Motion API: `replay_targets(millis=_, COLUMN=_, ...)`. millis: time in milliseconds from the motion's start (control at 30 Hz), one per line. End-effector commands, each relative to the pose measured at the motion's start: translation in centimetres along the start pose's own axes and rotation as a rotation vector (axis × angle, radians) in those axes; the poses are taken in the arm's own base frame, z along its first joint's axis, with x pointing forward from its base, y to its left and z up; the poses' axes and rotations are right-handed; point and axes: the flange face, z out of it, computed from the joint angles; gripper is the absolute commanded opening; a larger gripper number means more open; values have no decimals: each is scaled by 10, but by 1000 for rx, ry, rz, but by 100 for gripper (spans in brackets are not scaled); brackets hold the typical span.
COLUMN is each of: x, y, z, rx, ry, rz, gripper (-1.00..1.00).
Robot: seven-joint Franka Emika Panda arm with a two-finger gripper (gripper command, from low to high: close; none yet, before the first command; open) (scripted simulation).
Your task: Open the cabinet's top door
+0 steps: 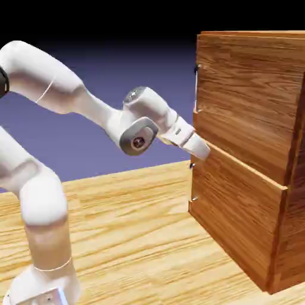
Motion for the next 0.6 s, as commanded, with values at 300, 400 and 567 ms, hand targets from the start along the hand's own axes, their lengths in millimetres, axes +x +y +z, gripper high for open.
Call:
replay_targets(millis=300, x=31, y=-37, z=-75, rx=185, ry=99, rz=727, gripper=0)
replay_targets(millis=400, x=32, y=-47, z=-95, rx=255, ry=102, rz=929, gripper=0)
replay_targets(millis=567, x=26, y=-65, z=-125, rx=377, ry=77, rz=1250, gripper=0)
